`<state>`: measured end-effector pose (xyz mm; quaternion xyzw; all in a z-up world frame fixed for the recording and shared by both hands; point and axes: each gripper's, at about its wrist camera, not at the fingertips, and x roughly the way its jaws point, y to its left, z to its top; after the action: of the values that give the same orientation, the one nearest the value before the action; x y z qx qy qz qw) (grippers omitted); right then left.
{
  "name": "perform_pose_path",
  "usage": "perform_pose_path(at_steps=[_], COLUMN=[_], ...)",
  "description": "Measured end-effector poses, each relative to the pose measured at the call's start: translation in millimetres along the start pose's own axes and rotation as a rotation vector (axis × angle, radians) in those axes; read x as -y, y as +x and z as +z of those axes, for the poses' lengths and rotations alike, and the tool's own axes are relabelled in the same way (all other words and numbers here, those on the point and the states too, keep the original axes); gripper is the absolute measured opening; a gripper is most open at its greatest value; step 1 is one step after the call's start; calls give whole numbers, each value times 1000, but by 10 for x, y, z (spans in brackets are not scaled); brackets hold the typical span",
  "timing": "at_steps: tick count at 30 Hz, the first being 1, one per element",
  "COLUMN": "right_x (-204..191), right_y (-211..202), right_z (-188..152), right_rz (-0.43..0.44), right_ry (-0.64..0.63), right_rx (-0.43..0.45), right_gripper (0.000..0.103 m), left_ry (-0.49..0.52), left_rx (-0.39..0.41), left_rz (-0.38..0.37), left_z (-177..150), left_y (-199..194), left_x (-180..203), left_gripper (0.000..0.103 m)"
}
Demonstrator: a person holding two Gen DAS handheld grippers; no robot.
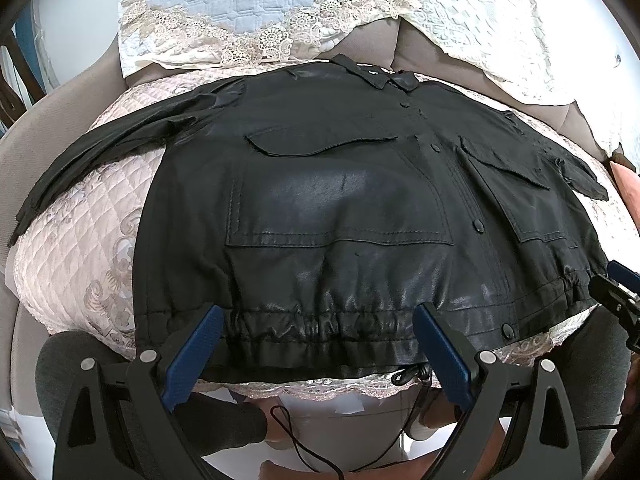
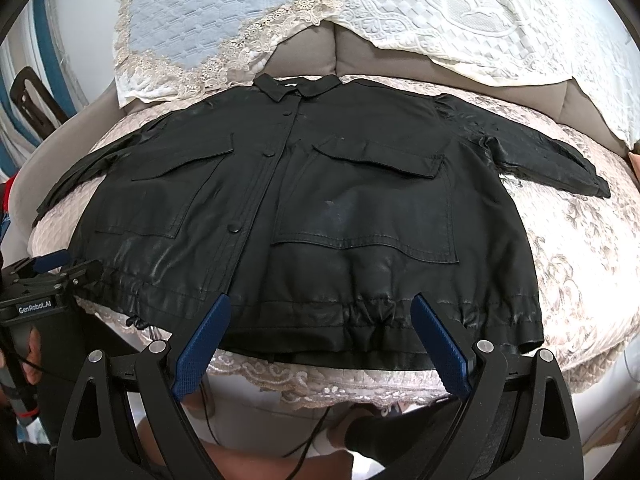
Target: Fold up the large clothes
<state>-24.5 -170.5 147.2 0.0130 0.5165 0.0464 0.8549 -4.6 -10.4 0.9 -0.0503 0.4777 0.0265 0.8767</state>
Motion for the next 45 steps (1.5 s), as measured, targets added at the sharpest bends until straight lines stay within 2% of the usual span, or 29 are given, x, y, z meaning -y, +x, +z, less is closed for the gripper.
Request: perform_pose_path(at_steps=[15, 26, 34, 40, 45], right_x=[-104, -251, -465, -725, -968], right_y=[-3, 48, 143, 232, 329], right_z=[36, 93, 190, 376, 510], right_rz=[25, 60, 91, 120, 142], right_ry=[-22, -63, -107, -154, -196], right_rx=[15, 23, 2, 14, 22], right_gripper=[92, 92, 92, 92, 92], left_ry=[0, -58, -96, -163, -247], left_rx=[1, 3, 45, 69, 136], left_rz=[-36, -74, -48, -39, 69], left_z=[-17, -26, 34, 199, 398], left_y=[-24, -5, -4, 41, 38], left_x=[20, -92, -272, -667, -1259], left_gripper=[97, 97, 97, 97, 91])
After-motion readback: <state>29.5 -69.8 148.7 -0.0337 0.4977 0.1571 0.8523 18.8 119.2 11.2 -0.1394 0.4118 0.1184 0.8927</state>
